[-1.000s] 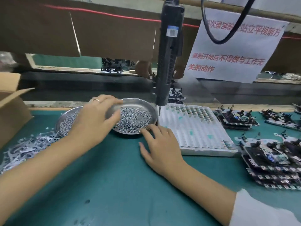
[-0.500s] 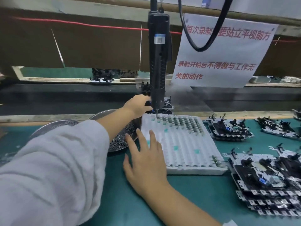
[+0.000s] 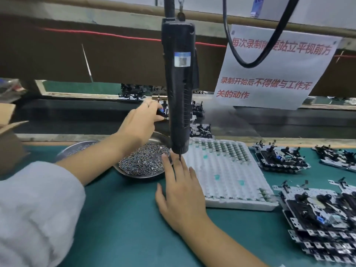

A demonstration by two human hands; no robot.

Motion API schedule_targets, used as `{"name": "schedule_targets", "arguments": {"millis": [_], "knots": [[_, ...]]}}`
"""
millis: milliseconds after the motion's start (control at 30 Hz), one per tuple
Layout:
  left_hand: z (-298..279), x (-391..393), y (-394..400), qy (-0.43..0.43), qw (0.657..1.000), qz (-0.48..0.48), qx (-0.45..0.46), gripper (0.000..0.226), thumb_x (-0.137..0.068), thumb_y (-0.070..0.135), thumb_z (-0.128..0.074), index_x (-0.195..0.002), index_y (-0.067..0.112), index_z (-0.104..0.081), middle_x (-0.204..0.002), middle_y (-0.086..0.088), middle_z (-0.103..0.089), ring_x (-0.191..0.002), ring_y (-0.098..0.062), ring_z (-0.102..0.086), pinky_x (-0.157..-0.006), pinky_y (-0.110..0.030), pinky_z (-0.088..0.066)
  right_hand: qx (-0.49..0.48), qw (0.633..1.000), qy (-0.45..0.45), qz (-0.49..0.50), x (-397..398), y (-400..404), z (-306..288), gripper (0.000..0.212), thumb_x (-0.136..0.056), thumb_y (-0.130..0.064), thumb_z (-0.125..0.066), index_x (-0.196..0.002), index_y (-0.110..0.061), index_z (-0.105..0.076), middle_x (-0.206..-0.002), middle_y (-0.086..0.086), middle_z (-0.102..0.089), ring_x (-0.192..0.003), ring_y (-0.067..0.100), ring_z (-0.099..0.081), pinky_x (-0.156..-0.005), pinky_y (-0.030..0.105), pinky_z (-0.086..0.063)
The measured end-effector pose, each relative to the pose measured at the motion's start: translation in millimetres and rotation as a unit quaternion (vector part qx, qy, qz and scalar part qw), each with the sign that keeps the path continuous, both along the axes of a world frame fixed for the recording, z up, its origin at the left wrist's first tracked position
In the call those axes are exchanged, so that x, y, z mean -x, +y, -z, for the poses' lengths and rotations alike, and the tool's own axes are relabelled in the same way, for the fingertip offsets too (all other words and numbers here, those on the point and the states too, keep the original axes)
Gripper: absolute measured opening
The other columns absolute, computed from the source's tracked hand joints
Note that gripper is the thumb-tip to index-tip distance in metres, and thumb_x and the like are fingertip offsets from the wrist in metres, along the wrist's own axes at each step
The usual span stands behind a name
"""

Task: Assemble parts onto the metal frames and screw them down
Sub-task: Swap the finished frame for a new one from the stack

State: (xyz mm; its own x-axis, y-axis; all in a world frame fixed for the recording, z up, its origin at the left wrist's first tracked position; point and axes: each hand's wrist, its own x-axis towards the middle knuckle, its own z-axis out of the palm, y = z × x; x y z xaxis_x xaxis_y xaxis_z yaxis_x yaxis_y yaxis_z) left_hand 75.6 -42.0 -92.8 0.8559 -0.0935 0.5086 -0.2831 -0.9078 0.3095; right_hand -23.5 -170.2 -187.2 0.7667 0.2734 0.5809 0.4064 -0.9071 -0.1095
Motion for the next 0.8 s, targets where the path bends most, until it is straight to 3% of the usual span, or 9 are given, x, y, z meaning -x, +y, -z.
{"name": "schedule_targets", "arguments": {"millis": [67, 133, 200, 267, 367, 500, 600, 700, 800], "knots": [[4.1, 23.0, 27.2, -0.032, 0.998, -0.004, -0.051, 0.036, -0.087, -0.005, -0.054, -0.118, 0.013, -0.052, -0.124, -0.003, -0.051, -0.089, -0.022, -0.064, -0.064, -0.028, -0.030, -0.015, 0.999, -0.011, -0.027, 1.3, 0.8, 1.0, 0.069, -0.070, -0.023, -0.077, -0.132, -0.004, -0.053, -0.131, 0.014, -0.057, -0.119, 0.029, -0.057, -0.087, 0.045, -0.054], [10.3, 54.3, 51.6, -0.048, 0.992, -0.011, -0.113, 0.036, -0.081, -0.002, -0.064, -0.115, 0.005, -0.056, -0.119, -0.012, -0.055, -0.072, -0.039, -0.064, -0.057, -0.038, -0.043, -0.042, 0.998, -0.026, -0.040, 2.2, 1.6, 1.7, 0.065, -0.072, -0.018, -0.076, -0.132, -0.004, -0.053, -0.132, 0.014, -0.056, -0.116, 0.029, -0.059, -0.085, 0.043, -0.055], [17.9, 89.6, 68.6, -0.071, 0.987, 0.000, -0.143, 0.029, -0.078, -0.001, -0.068, -0.106, 0.000, -0.061, -0.108, -0.015, -0.061, -0.053, -0.039, -0.059, -0.042, -0.039, -0.047, -0.101, 0.992, -0.052, -0.061, 3.9, 0.5, 2.7, 0.053, -0.078, -0.011, -0.069, -0.129, -0.005, -0.055, -0.132, 0.012, -0.056, -0.113, 0.028, -0.060, -0.086, 0.038, -0.055], [28.9, 121.9, 83.5, -0.100, 0.983, 0.017, -0.151, 0.016, -0.088, 0.011, -0.059, -0.102, 0.002, -0.062, -0.102, -0.010, -0.064, -0.051, -0.035, -0.060, -0.037, -0.036, -0.047, -0.190, 0.970, -0.100, -0.117, 7.2, -3.1, 4.2, 0.036, -0.083, -0.002, -0.055, -0.119, -0.002, -0.062, -0.125, 0.012, -0.061, -0.109, 0.027, -0.062, -0.090, 0.036, -0.052], [52.3, 160.4, 100.0, -0.114, 0.983, 0.072, -0.127, 0.035, -0.100, 0.030, -0.033, -0.104, 0.006, -0.058, -0.098, -0.009, -0.066, -0.057, -0.027, -0.063, -0.043, -0.029, -0.049, -0.240, 0.929, -0.176, -0.219, 15.3, -6.8, 7.2, 0.023, -0.084, 0.002, -0.045, -0.100, -0.005, -0.061, -0.109, 0.017, -0.065, -0.092, 0.028, -0.062, -0.079, 0.035, -0.051], [79.4, 178.9, 115.3, -0.120, 0.976, 0.141, -0.118, 0.028, -0.099, 0.029, -0.034, -0.106, 0.009, -0.052, -0.093, -0.011, -0.068, -0.062, -0.023, -0.065, -0.051, -0.020, -0.044, -0.217, 0.909, -0.177, -0.310, 25.3, 1.8, 6.2, 0.009, -0.086, -0.003, -0.044, -0.090, -0.007, -0.051, -0.096, 0.020, -0.065, -0.081, 0.031, -0.060, -0.069, 0.040, -0.049], [88.5, 177.4, 118.1, -0.112, 0.956, 0.200, -0.181, 0.030, -0.091, 0.028, -0.050, -0.097, 0.005, -0.068, -0.088, -0.009, -0.070, -0.060, -0.020, -0.064, -0.047, -0.024, -0.047, -0.170, 0.906, -0.148, -0.357, 26.8, 1.8, 4.7, 0.011, -0.089, -0.005, -0.043, -0.096, -0.005, -0.052, -0.095, 0.021, -0.065, -0.080, 0.032, -0.060, -0.069, 0.040, -0.050], [88.5, 178.7, 118.6, -0.070, 0.960, 0.215, -0.168, 0.034, -0.082, 0.040, -0.063, -0.091, 0.010, -0.075, -0.088, 0.000, -0.072, -0.063, -0.016, -0.066, -0.051, -0.023, -0.049, -0.059, 0.916, -0.061, -0.392, 28.7, 3.5, 1.8, 0.022, -0.092, -0.018, -0.054, -0.108, -0.005, -0.060, -0.103, 0.015, -0.066, -0.090, 0.029, -0.061, -0.080, 0.038, -0.049], [85.7, 176.6, 123.0, -0.068, 0.981, 0.160, -0.088, 0.045, -0.084, 0.055, -0.056, -0.095, 0.016, -0.076, -0.089, 0.006, -0.073, -0.074, -0.013, -0.069, -0.064, -0.024, -0.053, 0.063, 0.932, 0.007, -0.357, 29.9, 6.6, 2.0, 0.047, -0.089, -0.044, -0.061, -0.122, -0.010, -0.062, -0.119, 0.002, -0.064, -0.106, 0.026, -0.057, -0.096, 0.036, -0.045]]}}
